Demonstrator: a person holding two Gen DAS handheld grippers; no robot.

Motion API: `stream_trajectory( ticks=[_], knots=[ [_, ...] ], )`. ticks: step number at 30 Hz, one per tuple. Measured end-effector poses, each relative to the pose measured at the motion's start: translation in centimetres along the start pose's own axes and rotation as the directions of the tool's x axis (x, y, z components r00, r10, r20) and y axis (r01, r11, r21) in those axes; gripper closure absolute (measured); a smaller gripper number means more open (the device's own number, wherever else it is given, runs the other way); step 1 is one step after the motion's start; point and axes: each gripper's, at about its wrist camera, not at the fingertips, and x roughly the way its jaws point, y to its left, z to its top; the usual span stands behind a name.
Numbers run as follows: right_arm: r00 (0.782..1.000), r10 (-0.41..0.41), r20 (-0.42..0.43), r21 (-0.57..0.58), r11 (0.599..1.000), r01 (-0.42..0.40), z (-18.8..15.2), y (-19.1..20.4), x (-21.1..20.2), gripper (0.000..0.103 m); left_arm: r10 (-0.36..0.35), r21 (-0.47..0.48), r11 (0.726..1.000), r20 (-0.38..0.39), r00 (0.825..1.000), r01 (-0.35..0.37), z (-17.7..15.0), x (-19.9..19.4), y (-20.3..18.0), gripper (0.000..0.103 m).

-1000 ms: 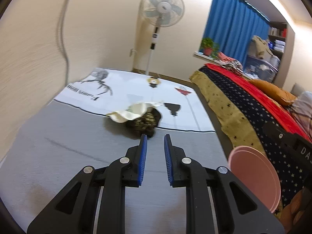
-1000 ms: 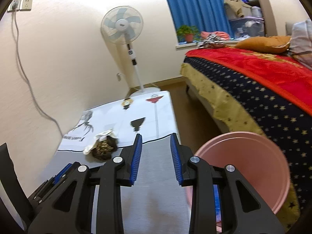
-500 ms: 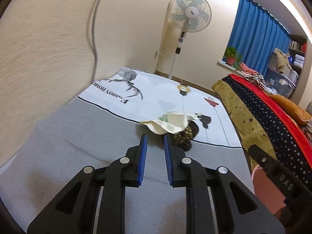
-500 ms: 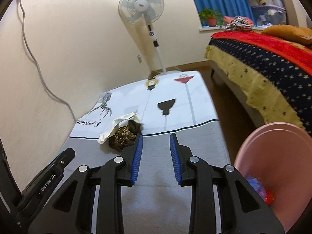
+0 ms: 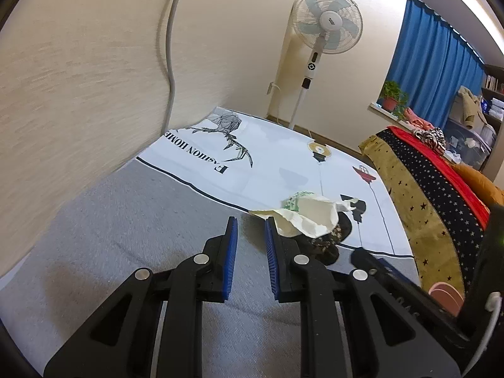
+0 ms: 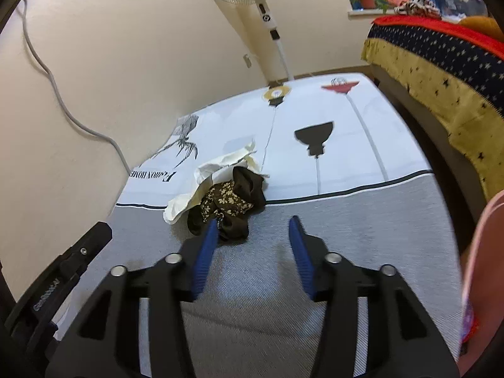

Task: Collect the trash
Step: 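Grasp the dark patterned cloth with the right gripper while the left gripper grasps the white paper bag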

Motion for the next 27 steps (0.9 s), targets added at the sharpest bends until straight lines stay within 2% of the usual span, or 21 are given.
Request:
stream_trajectory(
  ticks=[9,10,12,13,14,17,21,27],
  knots=[
    [0.995,0.035,-0.09,-0.013,0.999,-0.037,0.9,0.8,3.4,0.054,0.022,-0.011,1.0,0.001,1.0,-0.022,0.3,0.8,0.6,0.085],
    [0.994,0.035,-0.1,-0.015,0.999,-0.037,0.9,0.9,3.6,0.056,0.024,-0.012,1.0,-0.001,1.0,-0.024,0.3,0.9,0.6,0.085],
    [0.992,0.042,-0.12,-0.016,0.999,-0.044,0.9,0.9,4.0,0.068,0.026,-0.013,1.0,-0.003,1.0,-0.026,0.3,1.0,0.7,0.085],
    [0.991,0.056,-0.126,-0.014,0.998,-0.058,0.8,0.9,4.0,0.083,0.027,-0.015,1.0,-0.003,1.0,-0.027,0.3,1.0,0.8,0.085],
    [0.99,0.063,-0.128,-0.016,0.998,-0.065,0.7,0.9,3.9,0.092,0.027,-0.017,0.999,-0.004,1.0,-0.027,0.2,1.0,0.8,0.085],
    [0.991,0.063,-0.122,-0.023,0.998,-0.067,0.5,0.6,3.2,0.096,0.022,-0.023,0.999,-0.007,1.0,-0.022,0.3,1.4,0.7,0.085],
    [0.997,0.016,-0.08,-0.01,1.0,-0.017,0.2,-0.8,1.3,0.098,0.009,-0.036,0.999,-0.014,1.0,-0.01,0.1,1.8,0.4,0.085],
    [0.993,-0.118,0.004,0.029,0.993,0.118,0.4,-4.0,-1.7,0.098,-0.024,-0.043,0.999,-0.038,0.999,0.022,-0.3,2.8,-1.1,0.085]
  ],
)
